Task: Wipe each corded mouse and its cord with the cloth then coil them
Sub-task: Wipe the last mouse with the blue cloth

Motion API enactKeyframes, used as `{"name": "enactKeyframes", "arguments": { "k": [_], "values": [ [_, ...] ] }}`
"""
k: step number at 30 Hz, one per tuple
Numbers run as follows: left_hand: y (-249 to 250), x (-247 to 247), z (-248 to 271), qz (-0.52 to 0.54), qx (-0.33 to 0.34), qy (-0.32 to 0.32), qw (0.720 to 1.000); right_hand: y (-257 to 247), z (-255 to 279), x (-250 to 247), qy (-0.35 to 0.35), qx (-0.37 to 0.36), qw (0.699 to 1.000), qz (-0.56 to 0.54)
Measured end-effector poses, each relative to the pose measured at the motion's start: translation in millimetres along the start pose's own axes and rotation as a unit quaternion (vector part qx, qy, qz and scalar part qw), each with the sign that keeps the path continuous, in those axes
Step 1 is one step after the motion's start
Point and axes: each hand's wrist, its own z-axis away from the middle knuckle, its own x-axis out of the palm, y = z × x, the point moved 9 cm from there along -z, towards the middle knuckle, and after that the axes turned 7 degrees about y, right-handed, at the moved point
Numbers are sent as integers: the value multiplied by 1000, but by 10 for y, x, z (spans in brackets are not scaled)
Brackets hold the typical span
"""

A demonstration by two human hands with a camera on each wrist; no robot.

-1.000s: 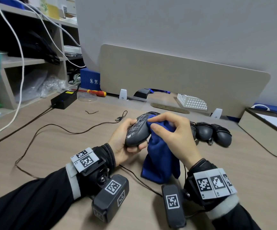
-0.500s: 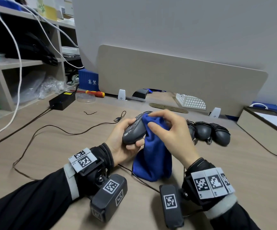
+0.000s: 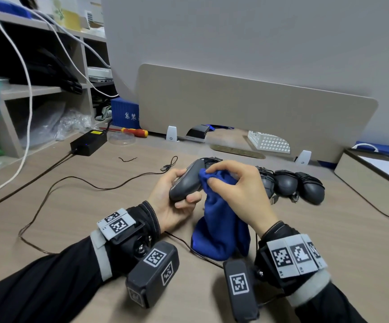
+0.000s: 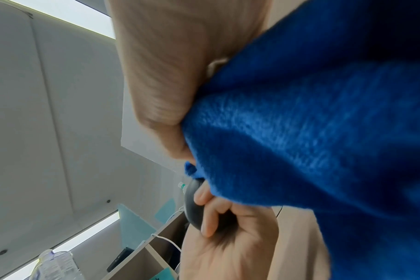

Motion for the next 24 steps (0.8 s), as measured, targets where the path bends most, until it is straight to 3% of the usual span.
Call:
{"name": "enactKeyframes", "arguments": {
  "k": [4,8,11,13,17,21,24],
  "values": [
    [-7,-15,13,-35,10,24,999,181,-27,-111,48,35,995,81],
    [38,-52,8,-80,42,54,994,222,-53,-321,137,98,979,-113],
    [54,-32,9,-59,41,39,997,379,-56,-269,139,191,937,-259],
    [71,-4,12,-58,48,23,997,456,-40,-247,142,226,920,-287],
    [80,23,-2,-108,75,15,991,410,-31,-295,146,190,935,-262],
    [22,-7,-15,-156,70,29,985,192,-45,-39,3,86,991,-106],
    [37,4,-4,-174,77,24,981,170,-28,58,-50,44,998,-22]
  ]
}}
